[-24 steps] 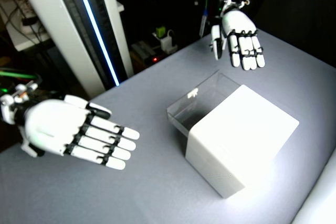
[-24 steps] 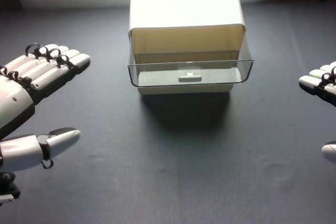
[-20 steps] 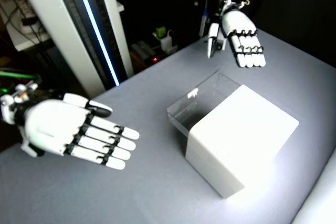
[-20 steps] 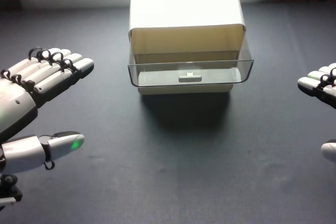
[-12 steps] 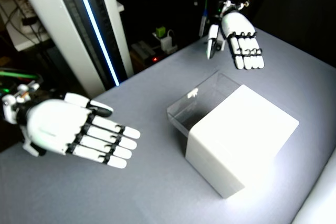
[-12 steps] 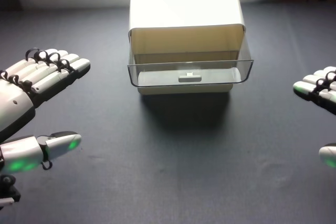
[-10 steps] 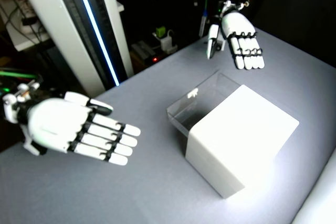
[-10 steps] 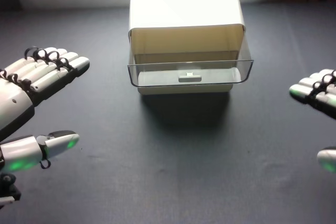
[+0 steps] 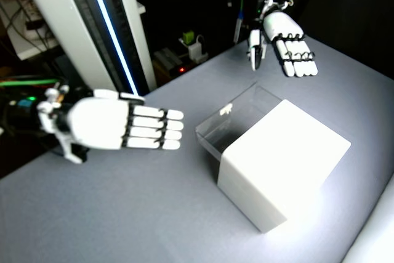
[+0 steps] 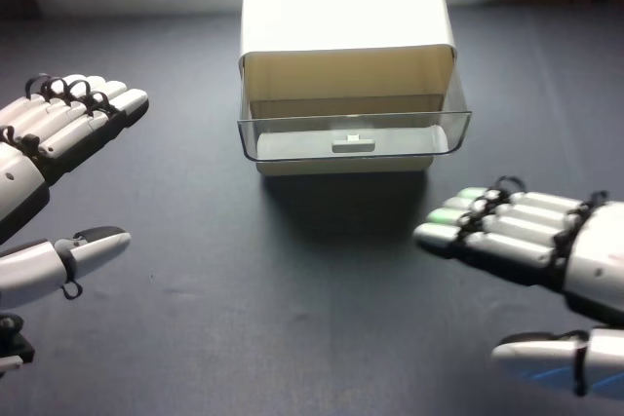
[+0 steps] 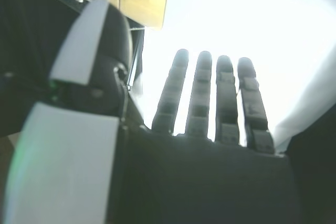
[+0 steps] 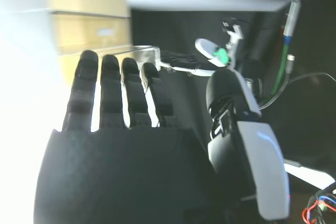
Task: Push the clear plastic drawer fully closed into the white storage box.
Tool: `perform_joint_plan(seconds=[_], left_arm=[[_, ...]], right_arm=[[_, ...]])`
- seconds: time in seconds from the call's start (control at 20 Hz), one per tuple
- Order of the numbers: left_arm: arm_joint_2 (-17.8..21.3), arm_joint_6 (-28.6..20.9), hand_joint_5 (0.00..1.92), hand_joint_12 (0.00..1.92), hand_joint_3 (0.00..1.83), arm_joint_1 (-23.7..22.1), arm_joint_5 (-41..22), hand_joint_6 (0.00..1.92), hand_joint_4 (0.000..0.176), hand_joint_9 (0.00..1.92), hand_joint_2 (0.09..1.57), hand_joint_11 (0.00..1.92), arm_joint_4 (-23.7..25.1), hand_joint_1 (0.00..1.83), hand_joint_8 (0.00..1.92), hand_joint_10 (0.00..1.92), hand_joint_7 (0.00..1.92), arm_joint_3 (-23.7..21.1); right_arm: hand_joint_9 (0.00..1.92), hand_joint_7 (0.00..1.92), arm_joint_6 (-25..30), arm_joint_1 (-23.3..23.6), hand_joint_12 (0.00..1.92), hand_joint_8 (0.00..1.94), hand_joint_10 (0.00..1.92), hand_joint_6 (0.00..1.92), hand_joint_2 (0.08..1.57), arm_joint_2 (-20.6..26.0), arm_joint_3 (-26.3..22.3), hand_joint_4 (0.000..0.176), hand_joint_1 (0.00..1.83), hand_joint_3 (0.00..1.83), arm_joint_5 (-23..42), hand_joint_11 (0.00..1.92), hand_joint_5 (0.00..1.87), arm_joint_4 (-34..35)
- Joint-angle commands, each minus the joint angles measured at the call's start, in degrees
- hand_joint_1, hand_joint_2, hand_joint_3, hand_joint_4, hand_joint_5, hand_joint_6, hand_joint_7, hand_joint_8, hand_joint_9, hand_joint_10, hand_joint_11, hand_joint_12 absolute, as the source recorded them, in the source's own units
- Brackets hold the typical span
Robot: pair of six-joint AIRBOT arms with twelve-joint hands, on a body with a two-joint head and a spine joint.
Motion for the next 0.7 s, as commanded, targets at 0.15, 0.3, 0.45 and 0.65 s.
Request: perform_joint_plan(seconds=[0.15, 0.3, 0.45, 0.65], left_arm=[[0.51, -0.07, 0.00, 0.00, 0.00, 0.24, -7.78, 0.00, 0.013, 0.00, 1.32, 0.00, -1.36, 0.64, 0.00, 0.00, 0.00, 0.19], [0.54, -0.07, 0.00, 0.00, 0.01, 0.43, -7.94, 0.00, 0.006, 0.00, 1.33, 0.00, -1.71, 0.77, 0.00, 0.00, 0.00, 0.19], [0.54, -0.06, 0.00, 0.00, 0.01, 0.49, -7.83, 0.00, 0.000, 0.00, 1.36, 0.00, -1.99, 0.90, 0.00, 0.00, 0.00, 0.22], [0.52, -0.06, 0.00, 0.00, 0.01, 0.63, -7.72, 0.00, 0.000, 0.00, 1.39, 0.00, -2.29, 0.83, 0.00, 0.00, 0.00, 0.24]], right_arm=[[0.00, 0.00, 2.14, 3.53, 0.00, 0.00, 0.00, 0.01, 1.38, -3.46, 1.81, 0.000, 0.28, 0.00, 5.02, 0.00, 0.03, -2.17], [0.00, 0.00, 2.76, 6.48, 0.00, 0.00, 0.00, 0.00, 1.35, -6.59, 3.71, 0.000, 0.35, 0.00, 3.81, 0.00, 0.00, -3.75], [0.00, 0.00, 2.81, 8.25, 0.00, 0.00, 0.00, 0.00, 1.39, -8.84, 5.41, 0.000, 0.21, 0.01, 3.15, 0.00, 0.00, -3.97], [0.00, 0.00, 2.81, 10.68, 0.00, 0.00, 0.00, 0.00, 1.37, -10.63, 6.90, 0.000, 0.29, 0.00, 2.08, 0.00, 0.00, -4.77]])
